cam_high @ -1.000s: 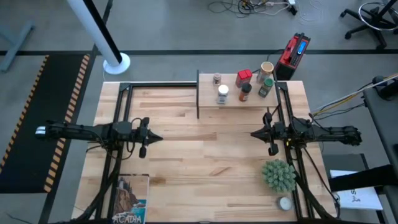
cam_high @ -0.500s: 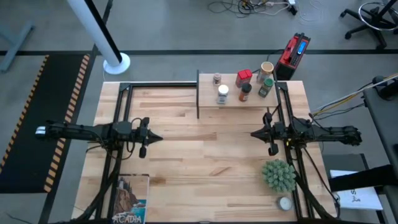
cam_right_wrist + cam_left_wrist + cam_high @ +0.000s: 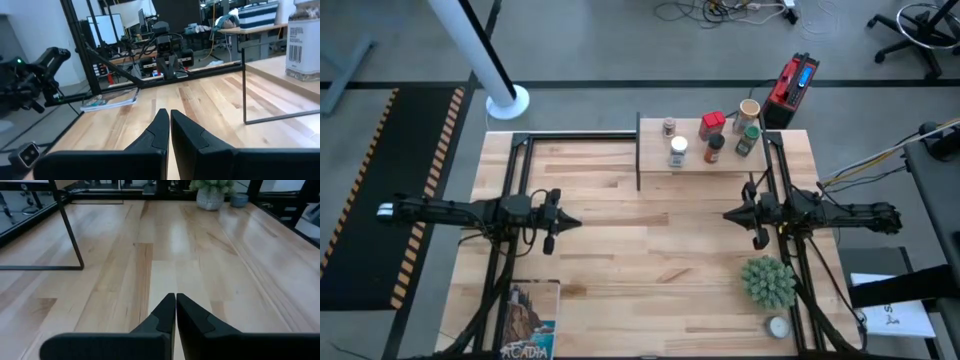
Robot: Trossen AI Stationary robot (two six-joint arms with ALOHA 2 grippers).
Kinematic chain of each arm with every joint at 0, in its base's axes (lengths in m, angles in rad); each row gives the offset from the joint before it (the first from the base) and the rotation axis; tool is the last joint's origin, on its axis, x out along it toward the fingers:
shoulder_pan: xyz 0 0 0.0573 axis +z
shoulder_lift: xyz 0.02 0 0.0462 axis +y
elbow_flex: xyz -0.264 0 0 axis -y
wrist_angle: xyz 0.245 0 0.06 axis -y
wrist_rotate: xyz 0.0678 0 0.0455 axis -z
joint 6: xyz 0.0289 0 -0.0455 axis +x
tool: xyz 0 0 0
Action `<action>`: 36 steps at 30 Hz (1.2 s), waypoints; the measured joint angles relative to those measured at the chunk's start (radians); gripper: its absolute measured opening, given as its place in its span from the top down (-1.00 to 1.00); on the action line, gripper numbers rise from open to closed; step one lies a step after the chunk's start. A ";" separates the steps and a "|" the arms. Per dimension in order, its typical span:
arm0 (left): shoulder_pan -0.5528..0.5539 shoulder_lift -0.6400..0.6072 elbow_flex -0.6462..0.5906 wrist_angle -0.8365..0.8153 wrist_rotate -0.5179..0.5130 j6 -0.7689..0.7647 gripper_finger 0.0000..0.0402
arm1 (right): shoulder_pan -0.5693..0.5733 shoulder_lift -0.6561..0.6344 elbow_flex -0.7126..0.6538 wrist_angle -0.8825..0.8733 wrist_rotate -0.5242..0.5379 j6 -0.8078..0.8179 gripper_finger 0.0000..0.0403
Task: Shelf spices
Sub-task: Remove the green seasoning bottle from the shelf
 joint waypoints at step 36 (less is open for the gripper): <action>0.001 0.004 0.000 0.198 -0.029 -0.038 0.99 | 0.000 0.000 0.000 -0.006 -0.011 0.017 1.00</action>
